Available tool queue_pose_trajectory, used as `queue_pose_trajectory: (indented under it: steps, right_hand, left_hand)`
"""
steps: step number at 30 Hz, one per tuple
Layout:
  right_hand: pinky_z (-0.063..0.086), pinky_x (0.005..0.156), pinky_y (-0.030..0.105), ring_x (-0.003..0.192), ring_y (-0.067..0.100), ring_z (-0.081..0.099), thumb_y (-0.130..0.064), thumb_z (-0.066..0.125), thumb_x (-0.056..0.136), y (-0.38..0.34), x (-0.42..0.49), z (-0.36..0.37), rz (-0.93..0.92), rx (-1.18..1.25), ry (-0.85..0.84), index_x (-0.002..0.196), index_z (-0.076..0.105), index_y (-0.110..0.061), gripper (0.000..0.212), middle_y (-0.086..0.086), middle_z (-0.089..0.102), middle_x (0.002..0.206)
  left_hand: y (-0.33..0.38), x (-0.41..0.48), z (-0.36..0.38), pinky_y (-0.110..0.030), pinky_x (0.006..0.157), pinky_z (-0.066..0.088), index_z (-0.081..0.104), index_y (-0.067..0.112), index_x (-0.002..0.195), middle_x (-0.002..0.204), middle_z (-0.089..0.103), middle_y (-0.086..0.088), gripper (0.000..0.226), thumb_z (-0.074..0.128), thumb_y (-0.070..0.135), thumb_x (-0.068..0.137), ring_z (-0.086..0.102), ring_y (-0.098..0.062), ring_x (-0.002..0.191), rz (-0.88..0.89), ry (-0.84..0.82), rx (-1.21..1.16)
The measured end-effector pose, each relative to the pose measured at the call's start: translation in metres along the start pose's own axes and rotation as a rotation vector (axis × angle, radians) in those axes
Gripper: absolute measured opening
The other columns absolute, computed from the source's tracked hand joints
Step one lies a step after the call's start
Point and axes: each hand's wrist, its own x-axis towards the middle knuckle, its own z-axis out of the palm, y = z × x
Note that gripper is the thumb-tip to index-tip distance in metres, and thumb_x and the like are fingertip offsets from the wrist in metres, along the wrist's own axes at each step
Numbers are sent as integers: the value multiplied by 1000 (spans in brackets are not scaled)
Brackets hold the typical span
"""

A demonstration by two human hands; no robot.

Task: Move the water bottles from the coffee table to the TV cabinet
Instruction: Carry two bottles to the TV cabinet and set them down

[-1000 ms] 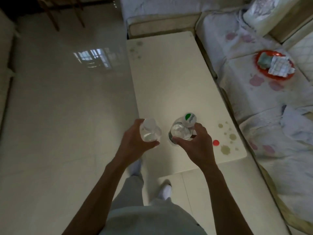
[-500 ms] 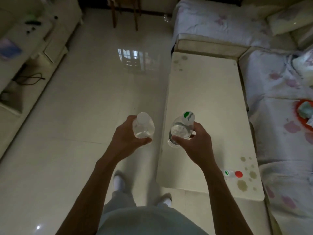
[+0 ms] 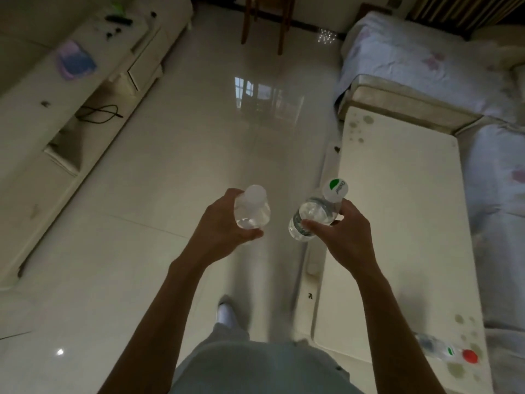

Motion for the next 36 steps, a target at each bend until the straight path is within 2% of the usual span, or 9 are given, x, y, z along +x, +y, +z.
queue_pose_trajectory:
  steps: [5, 10, 14, 17, 21, 24, 27, 33, 36]
  right_hand:
    - [54, 82, 26, 95, 13, 65, -35, 86, 65, -38, 26, 34, -27, -4, -28, 116, 62, -16, 60, -3, 68, 107]
    - [56, 85, 32, 95, 13, 65, -35, 86, 65, -61, 58, 55, -66, -29, -65, 117, 62, -18, 60, -4, 68, 108]
    - [54, 83, 27, 96, 15, 66, -33, 86, 67, -72, 92, 65, -84, -28, -104, 121, 60, -14, 63, -1, 67, 110]
    - [52, 82, 24, 97, 15, 65, -35, 86, 67, -76, 128, 70, -95, -42, -140, 124, 58, -14, 66, -2, 66, 113]
    - [47, 79, 19, 97, 14, 64, -36, 86, 66, -82, 187, 72, -131, -50, -184, 123, 59, -15, 66, -3, 66, 112]
    - [51, 83, 24, 96, 14, 63, -38, 86, 65, -90, 234, 68, -161, -63, -224, 123, 59, -16, 68, -2, 66, 112]
    - [55, 87, 31, 95, 13, 64, -39, 86, 62, -97, 278, 61, -171, -51, -258, 123, 59, -19, 70, -3, 66, 110]
    - [54, 87, 30, 97, 15, 64, -33, 87, 64, -118, 347, 60, -220, -28, -273, 125, 58, -16, 70, 0, 66, 112]
    - [50, 81, 22, 96, 14, 63, -33, 87, 64, -132, 379, 64, -228, -24, -261, 124, 59, -16, 68, -1, 66, 111]
  left_hand:
    - [-21, 22, -34, -21, 78, 45, 47, 24, 121, 107, 58, 12, 70, 85, 34, 64, 58, -11, 96, -23, 14, -20]
    - [-30, 46, -49, -13, 72, 41, 47, 23, 121, 109, 58, 11, 70, 85, 35, 64, 57, -11, 94, -40, 46, -46]
    - [-28, 75, -59, -11, 72, 41, 48, 25, 120, 106, 57, 15, 69, 86, 35, 63, 57, -9, 95, -52, 73, -56]
    - [-24, 104, -64, -11, 72, 40, 48, 25, 121, 107, 56, 15, 69, 85, 34, 63, 56, -8, 95, -80, 97, -36]
    - [-10, 152, -67, -21, 78, 44, 48, 24, 120, 105, 55, 15, 70, 86, 33, 63, 56, -10, 95, -104, 147, -2]
    - [6, 192, -68, -19, 73, 41, 47, 23, 121, 104, 54, 14, 71, 85, 34, 63, 54, -10, 93, -121, 171, 23]
    - [18, 229, -69, -21, 76, 39, 46, 22, 122, 106, 52, 15, 71, 85, 35, 64, 52, -9, 93, -140, 210, 47]
    - [32, 290, -77, -22, 80, 39, 45, 21, 124, 106, 49, 14, 73, 84, 35, 65, 50, -8, 95, -150, 256, 61]
    - [32, 320, -85, -23, 81, 40, 43, 19, 128, 115, 55, 7, 76, 84, 36, 65, 51, -10, 97, -171, 247, 45]
